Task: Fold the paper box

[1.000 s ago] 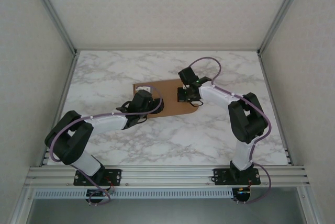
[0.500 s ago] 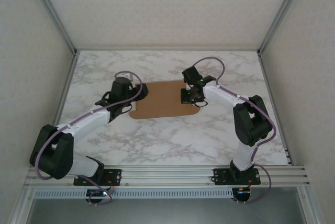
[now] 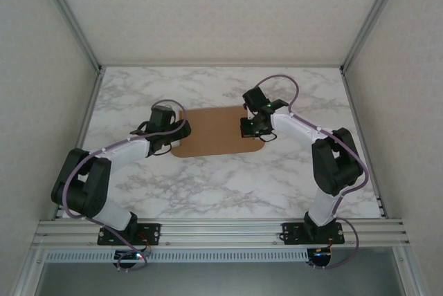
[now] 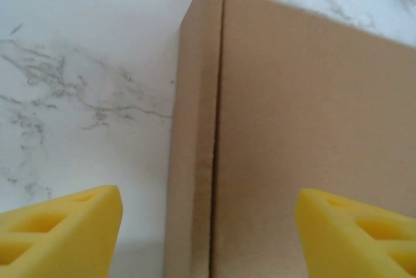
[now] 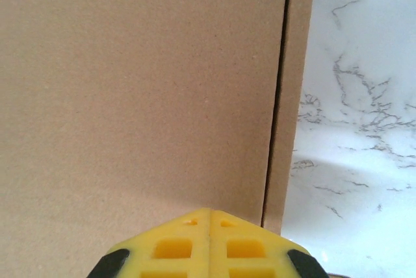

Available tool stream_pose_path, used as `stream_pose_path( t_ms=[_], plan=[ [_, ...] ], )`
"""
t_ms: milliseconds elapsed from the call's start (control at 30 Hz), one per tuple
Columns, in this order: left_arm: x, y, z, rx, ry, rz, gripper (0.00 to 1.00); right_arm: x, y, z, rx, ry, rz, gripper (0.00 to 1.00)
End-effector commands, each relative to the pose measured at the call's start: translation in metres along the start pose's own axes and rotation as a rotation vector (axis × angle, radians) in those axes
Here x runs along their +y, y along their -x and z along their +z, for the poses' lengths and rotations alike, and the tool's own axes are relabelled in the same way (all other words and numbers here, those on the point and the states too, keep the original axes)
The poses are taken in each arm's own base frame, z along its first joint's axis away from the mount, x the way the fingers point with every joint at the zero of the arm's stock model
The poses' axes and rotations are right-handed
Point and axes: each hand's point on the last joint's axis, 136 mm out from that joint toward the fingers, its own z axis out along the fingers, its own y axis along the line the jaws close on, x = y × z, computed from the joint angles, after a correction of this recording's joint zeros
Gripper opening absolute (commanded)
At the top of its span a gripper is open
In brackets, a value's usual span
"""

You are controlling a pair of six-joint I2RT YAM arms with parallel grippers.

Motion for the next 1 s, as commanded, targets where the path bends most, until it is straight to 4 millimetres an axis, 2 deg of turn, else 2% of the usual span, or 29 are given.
stream_pose_path(
  t_ms=[0, 200, 367, 433, 500, 567, 667, 767, 900, 967],
  plan=[
    [0.017, -0.025, 0.013, 0.090, 0.049, -0.035, 0.70, -0.004, 0.001, -0.018, -0.013, -0.017, -0.027, 0.00],
    [0.042, -0.039, 0.017, 0.130, 0.166, -0.039, 0.65, -0.007, 0.011, -0.038, -0.056, -0.046, -0.053, 0.00],
    [0.044, -0.041, 0.018, 0.125, 0.162, -0.020, 0.58, -0.005, 0.026, -0.047, -0.102, -0.035, -0.043, 0.01],
    [0.044, -0.040, 0.018, 0.118, 0.159, -0.006, 0.57, -0.005, 0.030, -0.043, -0.104, -0.014, -0.025, 0.12],
    [0.038, -0.033, 0.017, 0.104, 0.144, 0.029, 0.61, -0.002, 0.035, -0.039, -0.108, 0.079, 0.017, 0.23],
    [0.030, -0.023, 0.013, 0.081, 0.119, 0.068, 0.65, -0.001, 0.041, -0.036, -0.116, 0.184, 0.080, 0.38],
    [0.014, -0.008, 0.006, 0.040, 0.053, 0.086, 0.68, -0.003, 0.049, -0.035, -0.137, 0.244, 0.105, 0.53],
    [0.007, 0.000, 0.007, 0.048, 0.020, 0.068, 0.68, -0.015, 0.056, -0.029, -0.158, 0.255, 0.148, 0.62],
    [0.001, -0.011, 0.019, 0.110, -0.045, 0.054, 0.66, -0.033, 0.060, -0.007, -0.146, 0.328, 0.256, 0.72],
    [0.002, -0.015, 0.022, 0.118, -0.050, 0.047, 0.64, -0.039, 0.061, 0.003, -0.132, 0.368, 0.301, 0.73]
  ],
)
